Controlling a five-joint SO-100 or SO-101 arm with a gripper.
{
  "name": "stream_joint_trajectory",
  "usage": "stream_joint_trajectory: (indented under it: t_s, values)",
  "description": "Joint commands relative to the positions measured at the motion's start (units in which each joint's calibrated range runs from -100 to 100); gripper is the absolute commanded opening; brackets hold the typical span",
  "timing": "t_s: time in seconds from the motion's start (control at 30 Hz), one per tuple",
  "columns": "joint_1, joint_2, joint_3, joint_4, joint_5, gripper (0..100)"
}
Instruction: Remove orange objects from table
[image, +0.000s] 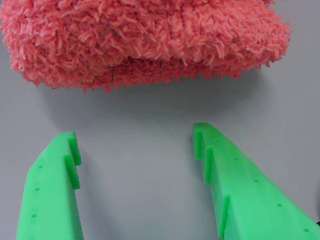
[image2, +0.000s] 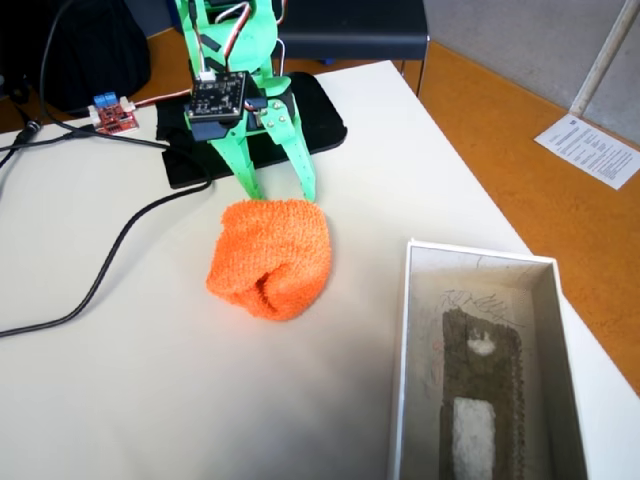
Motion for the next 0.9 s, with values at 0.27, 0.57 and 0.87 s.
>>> stream_joint_trajectory:
  t_s: [0.27, 0.57, 0.87]
  values:
    - [0.12, -0.28, -0.2, 0.04, -0.1, 23]
    - [-0.39, -0.28, -0.2, 0.04, -0.1, 23]
    - [-3.28, -0.28, -0.2, 0.12, 7.77, 27]
